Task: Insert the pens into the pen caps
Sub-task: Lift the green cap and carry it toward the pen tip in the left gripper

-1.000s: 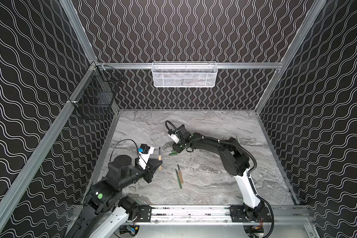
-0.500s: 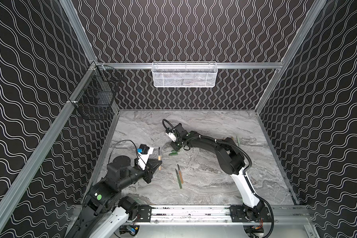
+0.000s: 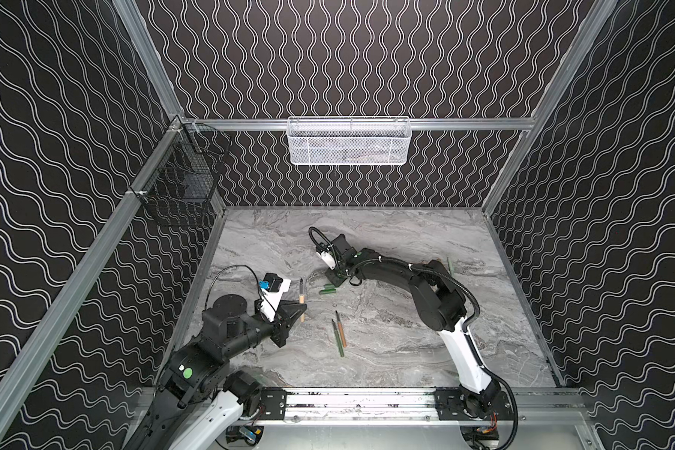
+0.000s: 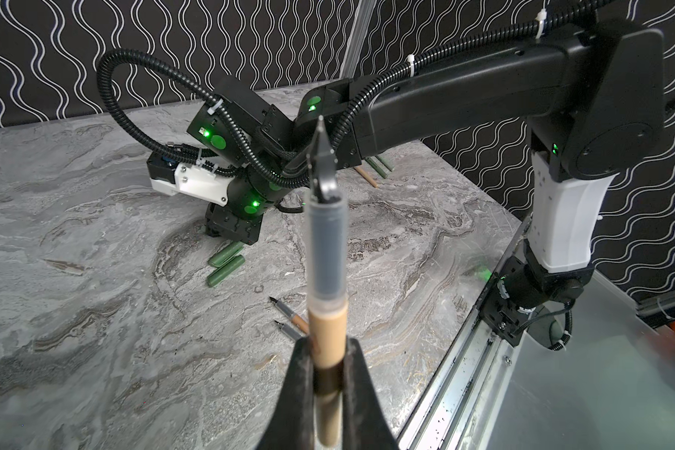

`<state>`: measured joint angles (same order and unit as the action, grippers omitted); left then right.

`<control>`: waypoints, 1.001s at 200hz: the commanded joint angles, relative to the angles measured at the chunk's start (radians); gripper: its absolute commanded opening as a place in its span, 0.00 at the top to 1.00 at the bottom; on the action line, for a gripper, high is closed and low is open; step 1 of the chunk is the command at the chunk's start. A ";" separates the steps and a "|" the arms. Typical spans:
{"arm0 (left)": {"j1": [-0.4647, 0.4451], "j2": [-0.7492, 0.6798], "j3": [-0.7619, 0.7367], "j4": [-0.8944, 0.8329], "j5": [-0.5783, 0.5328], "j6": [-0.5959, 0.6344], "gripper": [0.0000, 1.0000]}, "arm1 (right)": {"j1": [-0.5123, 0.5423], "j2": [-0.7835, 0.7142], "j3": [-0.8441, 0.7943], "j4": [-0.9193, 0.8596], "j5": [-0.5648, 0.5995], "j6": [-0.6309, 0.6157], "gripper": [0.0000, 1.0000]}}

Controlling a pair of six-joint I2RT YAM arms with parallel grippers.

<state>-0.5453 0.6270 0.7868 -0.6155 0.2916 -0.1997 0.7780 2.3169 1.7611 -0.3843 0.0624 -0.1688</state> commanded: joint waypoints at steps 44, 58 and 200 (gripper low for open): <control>0.002 0.071 -0.007 0.096 0.088 -0.010 1.00 | -0.027 -0.167 -0.117 -0.018 -0.050 0.052 0.89; 0.002 0.087 -0.026 0.144 0.121 -0.041 1.00 | -0.042 -0.237 -0.178 0.027 -0.076 0.077 0.89; -0.156 0.462 -0.218 0.808 0.326 -0.268 1.00 | -0.160 -1.099 -0.987 0.670 -0.399 0.600 0.87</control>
<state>-0.6571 1.0283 0.5629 0.0425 0.5842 -0.4679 0.6189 1.2964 0.8528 0.0948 -0.2729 0.3012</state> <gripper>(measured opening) 0.106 0.140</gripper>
